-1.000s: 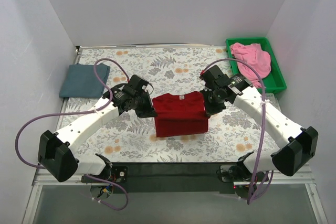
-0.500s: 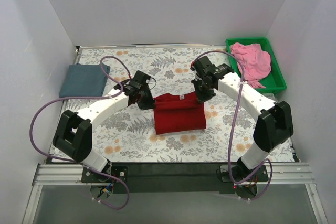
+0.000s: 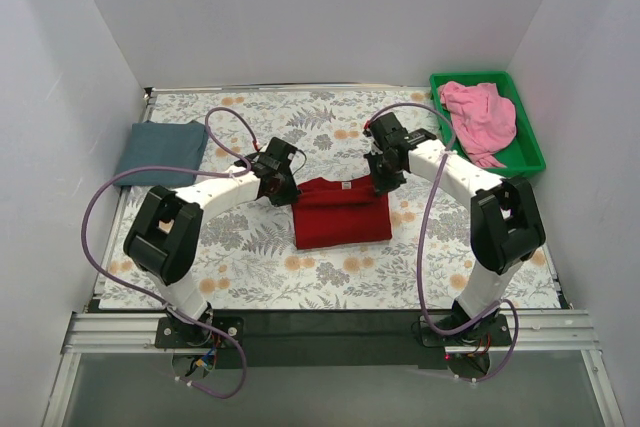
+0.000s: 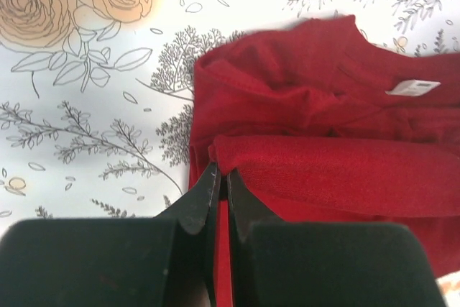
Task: Fold and stack the t-shirts
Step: Fold the tshirt
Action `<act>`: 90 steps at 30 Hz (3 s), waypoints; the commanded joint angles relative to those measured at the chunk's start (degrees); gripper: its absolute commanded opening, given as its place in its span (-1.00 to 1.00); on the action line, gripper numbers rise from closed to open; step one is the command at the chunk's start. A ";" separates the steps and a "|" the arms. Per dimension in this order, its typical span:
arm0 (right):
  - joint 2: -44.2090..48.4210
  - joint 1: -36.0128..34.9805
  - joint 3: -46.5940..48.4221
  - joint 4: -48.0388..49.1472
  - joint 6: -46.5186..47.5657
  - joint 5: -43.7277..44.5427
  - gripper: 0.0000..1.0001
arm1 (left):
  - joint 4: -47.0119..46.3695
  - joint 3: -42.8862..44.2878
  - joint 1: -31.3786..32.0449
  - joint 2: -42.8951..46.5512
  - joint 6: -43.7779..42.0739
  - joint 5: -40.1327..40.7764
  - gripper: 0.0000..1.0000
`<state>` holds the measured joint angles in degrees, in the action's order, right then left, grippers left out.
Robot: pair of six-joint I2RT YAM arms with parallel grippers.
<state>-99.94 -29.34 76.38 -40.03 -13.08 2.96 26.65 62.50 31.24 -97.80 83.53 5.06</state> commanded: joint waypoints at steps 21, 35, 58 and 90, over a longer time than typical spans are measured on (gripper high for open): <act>15.38 1.31 -9.57 11.28 0.15 -4.26 -0.12 | -7.75 -8.62 4.87 16.84 -11.63 3.30 0.18; 4.51 3.94 -12.75 29.03 -0.45 -19.30 -0.19 | -18.03 -1.87 5.32 0.71 -18.75 5.75 0.01; 17.50 4.22 -30.58 50.46 -19.70 -41.37 -0.26 | -10.57 -7.38 8.22 17.37 -5.49 -4.34 0.30; 13.99 15.19 -56.95 70.70 -20.41 -47.79 -0.46 | -12.86 -22.24 1.89 18.53 6.21 -17.98 -0.24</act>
<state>-84.12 -15.49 21.02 32.91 -35.79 -45.43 11.07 40.60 32.75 -80.79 90.19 -13.15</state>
